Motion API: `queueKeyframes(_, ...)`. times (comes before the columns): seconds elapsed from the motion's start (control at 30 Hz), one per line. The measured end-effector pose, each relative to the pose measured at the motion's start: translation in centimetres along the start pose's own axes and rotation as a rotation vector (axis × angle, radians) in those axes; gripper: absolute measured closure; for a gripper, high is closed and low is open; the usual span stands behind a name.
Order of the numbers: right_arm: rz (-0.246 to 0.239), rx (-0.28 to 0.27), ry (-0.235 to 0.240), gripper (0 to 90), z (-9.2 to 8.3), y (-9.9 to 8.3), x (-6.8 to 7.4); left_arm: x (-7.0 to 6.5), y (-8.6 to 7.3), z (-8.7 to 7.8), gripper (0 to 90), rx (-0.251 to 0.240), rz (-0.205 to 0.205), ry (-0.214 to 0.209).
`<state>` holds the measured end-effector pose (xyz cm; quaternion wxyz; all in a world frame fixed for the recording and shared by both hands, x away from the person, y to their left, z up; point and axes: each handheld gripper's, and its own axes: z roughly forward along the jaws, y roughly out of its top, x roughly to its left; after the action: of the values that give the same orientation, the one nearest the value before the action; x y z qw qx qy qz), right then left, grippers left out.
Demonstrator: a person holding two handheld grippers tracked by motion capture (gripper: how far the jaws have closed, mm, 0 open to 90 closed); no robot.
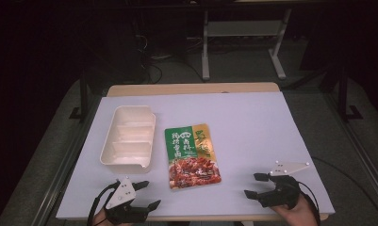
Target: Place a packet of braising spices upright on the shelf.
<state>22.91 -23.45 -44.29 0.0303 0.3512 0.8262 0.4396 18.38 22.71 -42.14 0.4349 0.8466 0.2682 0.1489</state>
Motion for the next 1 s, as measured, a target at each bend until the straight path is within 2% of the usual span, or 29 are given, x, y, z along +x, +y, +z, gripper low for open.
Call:
queueKeyframes(0.27, -0.007, 0.02, 0.001, 21.5, 0.6, 0.6, -0.2, -0.3, 0.8, 1.2, 35.5, 0.019, 0.007, -0.009)
queueKeyframes(0.5, -0.008, 0.031, 0.003, 21.4, 0.9, 1.3, -0.7, -0.4, 2.0, 3.0, 45.4, 0.035, 0.018, -0.008)
queueKeyframes(0.63, -0.011, 0.034, -0.003, 21.1, 0.9, 2.2, -1.0, -0.3, 2.6, 4.1, 51.5, 0.058, 0.032, -0.008)
queueKeyframes(0.93, -0.024, 0.029, 0.0, 20.3, 1.4, 4.2, -1.8, 0.3, 3.6, 6.4, 60.3, 0.086, 0.019, 0.001)
queueKeyframes(0.97, -0.026, 0.033, 0.0, 20.3, 1.5, 4.5, -1.8, 0.4, 3.6, 6.6, 62.0, 0.09, 0.019, 0.001)
queueKeyframes(1.0, -0.029, 0.04, 0.006, 20.3, 1.7, 5.3, -2.0, 0.4, 3.7, 6.9, 67.4, 0.097, 0.018, 0.003)
